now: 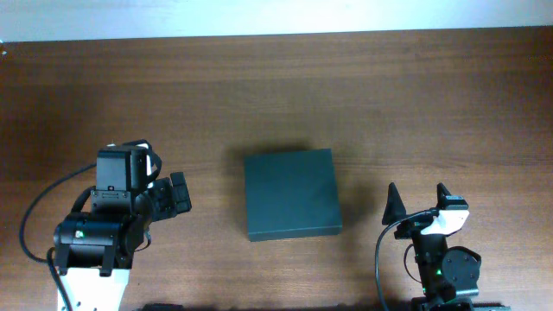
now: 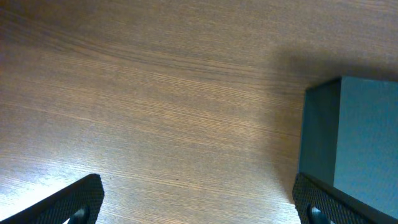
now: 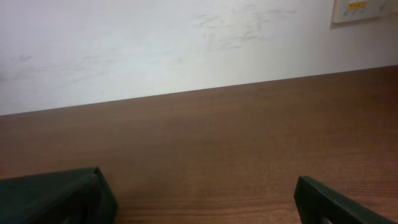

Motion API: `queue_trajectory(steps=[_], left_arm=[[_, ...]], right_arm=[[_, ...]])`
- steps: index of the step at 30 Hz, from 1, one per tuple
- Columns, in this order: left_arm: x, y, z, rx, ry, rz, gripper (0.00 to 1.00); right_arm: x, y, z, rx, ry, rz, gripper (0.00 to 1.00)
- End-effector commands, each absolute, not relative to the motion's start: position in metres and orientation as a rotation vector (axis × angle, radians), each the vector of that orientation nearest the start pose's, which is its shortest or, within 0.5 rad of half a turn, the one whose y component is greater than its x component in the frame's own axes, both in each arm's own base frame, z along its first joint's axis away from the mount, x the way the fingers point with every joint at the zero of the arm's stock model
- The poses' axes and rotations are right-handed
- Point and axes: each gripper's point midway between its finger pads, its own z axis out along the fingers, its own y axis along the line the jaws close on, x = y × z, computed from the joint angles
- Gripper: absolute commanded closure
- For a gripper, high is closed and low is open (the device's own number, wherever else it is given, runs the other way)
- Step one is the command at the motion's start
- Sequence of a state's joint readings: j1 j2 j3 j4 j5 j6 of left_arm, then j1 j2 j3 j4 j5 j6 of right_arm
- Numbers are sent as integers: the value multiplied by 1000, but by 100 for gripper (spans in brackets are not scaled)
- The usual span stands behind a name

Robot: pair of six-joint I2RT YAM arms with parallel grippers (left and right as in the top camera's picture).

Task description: Pack container

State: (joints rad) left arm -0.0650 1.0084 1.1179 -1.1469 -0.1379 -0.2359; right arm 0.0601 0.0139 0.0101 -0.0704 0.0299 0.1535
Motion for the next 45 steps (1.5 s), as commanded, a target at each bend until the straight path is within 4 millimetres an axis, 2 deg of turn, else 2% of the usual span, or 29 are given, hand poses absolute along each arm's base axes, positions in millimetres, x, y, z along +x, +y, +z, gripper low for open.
queue_trajectory(steps=[1, 22, 26, 34, 42, 45], left_arm=[[242, 7, 210, -274, 2588, 62, 1], [242, 7, 210, -275, 2587, 62, 1], [236, 7, 208, -273, 2611, 64, 1], [213, -1, 230, -244, 2421, -51, 1], [244, -26, 284, -2, 1911, -177, 1], [246, -31, 286, 25, 1817, -202, 1]], right_arm=[[246, 8, 156, 102, 1646, 125, 1], [246, 8, 156, 102, 1646, 125, 1], [246, 8, 156, 102, 1646, 125, 1], [246, 8, 156, 102, 1646, 125, 1], [246, 8, 156, 102, 1646, 125, 1], [246, 8, 156, 102, 1646, 125, 1]])
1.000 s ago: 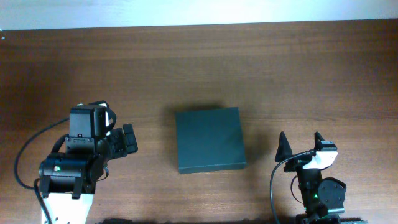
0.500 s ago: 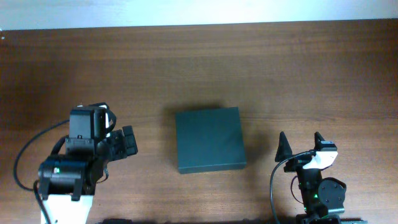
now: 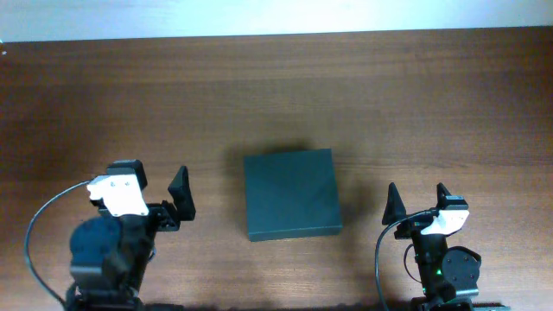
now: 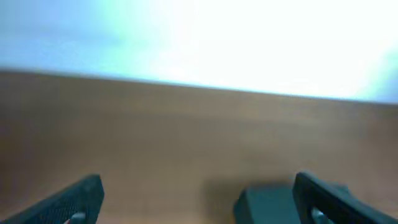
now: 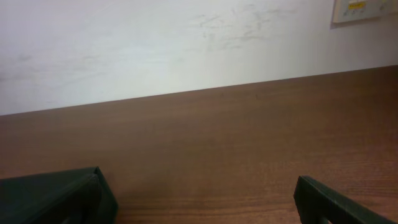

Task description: Pack container

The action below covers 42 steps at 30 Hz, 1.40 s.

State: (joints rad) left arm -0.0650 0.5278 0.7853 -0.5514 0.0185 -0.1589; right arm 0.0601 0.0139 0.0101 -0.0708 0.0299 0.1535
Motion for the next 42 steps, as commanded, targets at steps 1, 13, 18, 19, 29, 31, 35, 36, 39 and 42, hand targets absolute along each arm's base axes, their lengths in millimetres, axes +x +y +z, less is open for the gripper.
queue_trajectory(steps=[1, 13, 18, 19, 29, 31, 35, 36, 39, 42], left_arm=[[247, -31, 286, 26, 1789, -203, 1], [247, -31, 275, 51, 1445, -195, 1], [243, -31, 271, 64, 1351, -182, 1], [242, -31, 267, 69, 1346, -174, 1], [228, -21, 274, 60, 1256, -120, 1], [227, -20, 275, 57, 1245, -117, 1], [229, -20, 269, 56, 1260, -117, 1], [229, -20, 267, 56, 1263, -117, 1], [231, -20, 261, 56, 1269, -117, 1], [234, -20, 253, 55, 1284, -118, 1]], right_arm=[[246, 8, 156, 102, 1646, 125, 1], [246, 8, 156, 102, 1646, 125, 1], [246, 8, 156, 102, 1646, 125, 1], [246, 8, 156, 102, 1646, 125, 1], [246, 8, 156, 102, 1646, 125, 1], [246, 8, 156, 102, 1646, 125, 1], [246, 8, 156, 102, 1646, 125, 1], [246, 8, 156, 102, 1646, 125, 1], [246, 8, 156, 102, 1646, 125, 1], [246, 8, 156, 102, 1646, 125, 1]])
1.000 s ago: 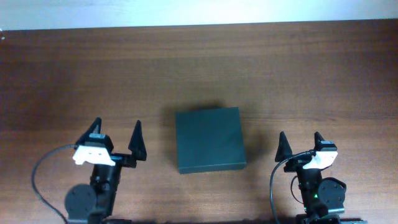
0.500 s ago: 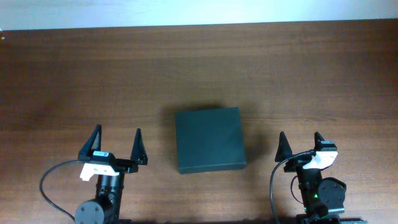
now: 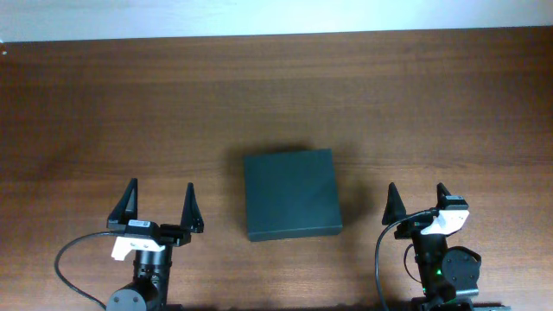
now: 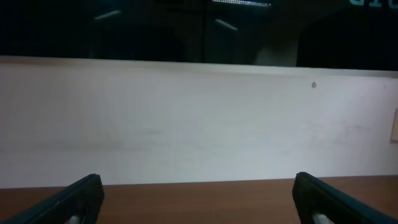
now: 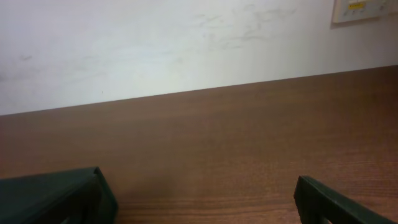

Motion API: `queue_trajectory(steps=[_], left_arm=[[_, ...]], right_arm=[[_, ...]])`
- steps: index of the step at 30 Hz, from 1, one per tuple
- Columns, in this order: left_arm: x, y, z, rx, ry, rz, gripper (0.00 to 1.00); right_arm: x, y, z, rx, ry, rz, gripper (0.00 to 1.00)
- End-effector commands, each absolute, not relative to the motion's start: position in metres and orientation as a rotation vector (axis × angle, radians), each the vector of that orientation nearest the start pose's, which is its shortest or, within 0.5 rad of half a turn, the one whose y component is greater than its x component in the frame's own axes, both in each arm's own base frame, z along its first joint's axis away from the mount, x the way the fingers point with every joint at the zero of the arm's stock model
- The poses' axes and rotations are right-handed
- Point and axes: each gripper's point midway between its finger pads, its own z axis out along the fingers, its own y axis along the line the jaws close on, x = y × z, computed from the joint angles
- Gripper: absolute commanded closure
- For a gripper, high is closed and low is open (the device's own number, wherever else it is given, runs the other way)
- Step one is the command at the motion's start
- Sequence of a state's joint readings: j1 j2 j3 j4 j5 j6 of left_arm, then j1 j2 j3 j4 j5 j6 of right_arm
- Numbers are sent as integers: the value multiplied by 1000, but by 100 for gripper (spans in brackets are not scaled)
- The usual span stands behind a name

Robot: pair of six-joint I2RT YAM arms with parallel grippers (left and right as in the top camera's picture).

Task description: Pack container

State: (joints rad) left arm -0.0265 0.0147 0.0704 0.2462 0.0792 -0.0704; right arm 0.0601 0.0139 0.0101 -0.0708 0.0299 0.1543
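Observation:
A closed dark green box [image 3: 291,195] lies flat at the middle of the wooden table [image 3: 276,95]. My left gripper [image 3: 161,194] sits near the front edge, left of the box and apart from it, open and empty, fingers pointing toward the far wall. In the left wrist view both fingertips [image 4: 74,199] frame bare wood and wall; the box is out of that view. My right gripper [image 3: 416,197] rests right of the box, open and empty. A dark corner of the box [image 5: 50,193] shows at the lower left of the right wrist view.
A white wall [image 4: 199,124] with a dark window above runs behind the table's far edge. A small wall plate [image 5: 360,9] hangs at the upper right. Bare wood surrounds the box on all sides.
My left arm has drawn back and lowered to the front edge, its open fingers now level and facing the wall. The box and the right arm have not moved.
My left gripper was open and pointed down at the table just left of the box. Then it was tilted up beside the box, the wall coming into its view. Now it sits folded at the front edge. Box and right gripper stayed put throughout.

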Motion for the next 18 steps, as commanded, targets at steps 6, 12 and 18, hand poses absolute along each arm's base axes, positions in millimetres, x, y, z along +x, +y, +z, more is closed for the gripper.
queue_trajectory(steps=[6, 12, 18], left_arm=[[239, -20, 235, 72, 1328, -95, 1], [242, -21, 217, 141, 1395, -20, 1], [246, -21, 183, 144, 1533, -29, 1]], right_arm=[[246, 8, 156, 102, 1646, 125, 1], [246, 8, 156, 102, 1646, 125, 1], [246, 8, 156, 102, 1646, 125, 1]])
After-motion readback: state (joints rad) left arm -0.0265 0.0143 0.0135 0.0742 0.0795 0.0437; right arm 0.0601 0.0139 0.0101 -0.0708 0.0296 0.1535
